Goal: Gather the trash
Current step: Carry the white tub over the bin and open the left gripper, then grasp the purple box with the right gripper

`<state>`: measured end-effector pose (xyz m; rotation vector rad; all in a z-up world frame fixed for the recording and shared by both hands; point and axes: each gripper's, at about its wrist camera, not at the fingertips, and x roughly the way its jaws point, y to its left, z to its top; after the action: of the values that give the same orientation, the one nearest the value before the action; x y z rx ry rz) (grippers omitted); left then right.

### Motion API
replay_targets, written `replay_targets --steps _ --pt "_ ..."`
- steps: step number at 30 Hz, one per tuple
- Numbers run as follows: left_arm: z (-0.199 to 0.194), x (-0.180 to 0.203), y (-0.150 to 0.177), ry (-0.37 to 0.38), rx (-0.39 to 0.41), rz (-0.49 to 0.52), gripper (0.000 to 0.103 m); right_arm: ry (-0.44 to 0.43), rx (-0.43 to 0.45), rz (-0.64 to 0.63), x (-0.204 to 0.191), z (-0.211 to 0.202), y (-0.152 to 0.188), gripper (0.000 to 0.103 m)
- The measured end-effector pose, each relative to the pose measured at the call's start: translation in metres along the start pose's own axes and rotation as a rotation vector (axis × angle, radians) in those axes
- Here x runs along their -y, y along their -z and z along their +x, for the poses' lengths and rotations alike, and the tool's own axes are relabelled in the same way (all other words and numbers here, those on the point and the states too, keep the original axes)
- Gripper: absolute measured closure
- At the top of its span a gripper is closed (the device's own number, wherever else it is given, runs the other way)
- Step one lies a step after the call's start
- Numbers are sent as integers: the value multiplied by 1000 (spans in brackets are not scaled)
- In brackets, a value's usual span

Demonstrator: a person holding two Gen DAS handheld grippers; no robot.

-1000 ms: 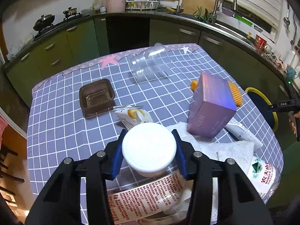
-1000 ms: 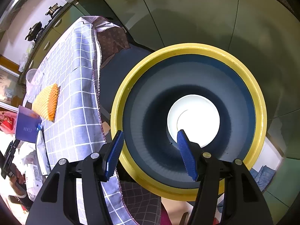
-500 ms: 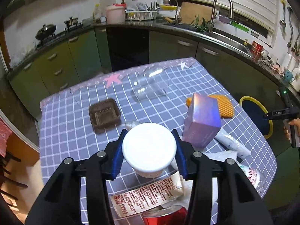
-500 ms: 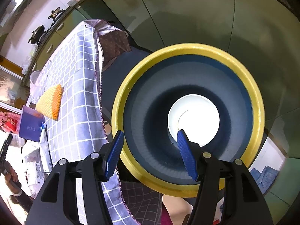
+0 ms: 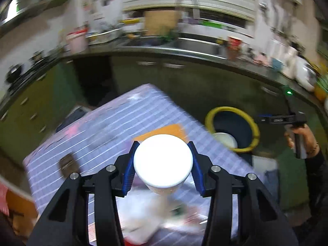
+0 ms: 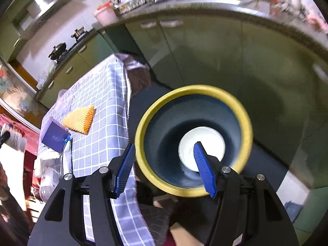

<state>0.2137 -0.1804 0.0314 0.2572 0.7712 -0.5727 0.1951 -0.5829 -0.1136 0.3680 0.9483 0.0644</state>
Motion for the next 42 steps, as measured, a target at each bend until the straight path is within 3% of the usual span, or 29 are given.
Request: replay_targets --steps 5,11,19,21,24,28,33,37,42 --pt "47 83 -42 132 -28 104 58 50 72 -22 26 -43 23 43" --pt "135 179 -75 258 -121 172 58 57 126 29 75 -81 58 43" --pt "249 245 -87 272 -221 174 57 74 144 107 126 -101 90 39" --pt "269 252 -86 243 -232 172 43 83 145 117 133 -102 94 39" --pt "276 252 -85 227 -243 156 42 83 146 131 141 -103 95 39" --pt "249 238 -88 220 -206 147 40 76 138 113 136 -100 93 39" --pt "168 190 -89 199 -98 89 26 42 120 41 98 -89 81 39" --pt "86 132 -67 107 0 40 19 -23 91 -76 44 -71 64 39" --pt "5 53 -16 -63 66 -50 15 -175 47 -354 -72 -41 39 33"
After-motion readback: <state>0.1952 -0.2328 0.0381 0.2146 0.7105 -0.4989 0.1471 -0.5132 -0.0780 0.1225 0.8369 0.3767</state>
